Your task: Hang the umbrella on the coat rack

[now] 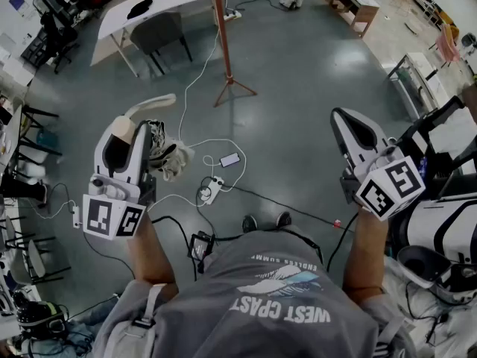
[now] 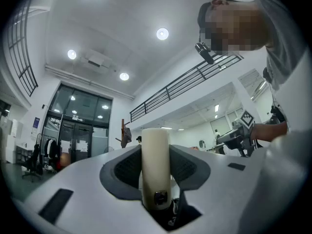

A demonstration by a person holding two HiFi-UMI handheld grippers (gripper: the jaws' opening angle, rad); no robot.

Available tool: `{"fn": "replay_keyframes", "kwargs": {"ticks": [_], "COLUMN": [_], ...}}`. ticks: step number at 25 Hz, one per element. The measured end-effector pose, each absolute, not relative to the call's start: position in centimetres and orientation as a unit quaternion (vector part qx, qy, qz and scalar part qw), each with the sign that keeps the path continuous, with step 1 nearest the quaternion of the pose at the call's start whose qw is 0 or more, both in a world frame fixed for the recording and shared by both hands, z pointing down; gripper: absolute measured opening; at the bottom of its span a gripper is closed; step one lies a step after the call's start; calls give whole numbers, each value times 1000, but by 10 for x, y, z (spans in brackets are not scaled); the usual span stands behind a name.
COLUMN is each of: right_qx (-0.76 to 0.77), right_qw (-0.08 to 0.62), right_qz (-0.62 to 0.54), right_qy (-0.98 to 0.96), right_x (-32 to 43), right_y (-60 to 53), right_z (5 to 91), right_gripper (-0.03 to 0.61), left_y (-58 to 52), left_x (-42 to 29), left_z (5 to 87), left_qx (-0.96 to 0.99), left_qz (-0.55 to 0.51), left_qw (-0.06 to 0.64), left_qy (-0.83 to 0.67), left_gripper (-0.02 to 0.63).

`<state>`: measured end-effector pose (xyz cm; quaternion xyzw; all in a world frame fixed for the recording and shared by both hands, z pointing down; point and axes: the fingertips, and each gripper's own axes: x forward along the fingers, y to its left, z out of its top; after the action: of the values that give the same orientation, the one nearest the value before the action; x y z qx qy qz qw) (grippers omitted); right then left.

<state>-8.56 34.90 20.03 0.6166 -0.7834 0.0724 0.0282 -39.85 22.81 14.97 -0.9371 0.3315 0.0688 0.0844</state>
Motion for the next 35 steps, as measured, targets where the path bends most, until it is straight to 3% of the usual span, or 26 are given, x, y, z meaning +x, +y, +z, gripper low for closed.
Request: {"fn": "replay_keyframes", "kwargs": {"ticks": [17, 35], "right_qx": [608, 557], "right_qw": [24, 11], "right_qz": [88, 115], "right_qy": [-789, -823], "right_x": [-71, 62], "right_y": [317, 226], "right_z": [218, 249], "right_gripper": [29, 29], "left_y": [213, 156], "left_x": [-370, -266], "left_z": [166, 174], "left_qx": [-942, -912], "left_qz": [44, 11], "left_qw": [85, 88], "left_qy": [323, 401], "left_gripper": [166, 167]}}
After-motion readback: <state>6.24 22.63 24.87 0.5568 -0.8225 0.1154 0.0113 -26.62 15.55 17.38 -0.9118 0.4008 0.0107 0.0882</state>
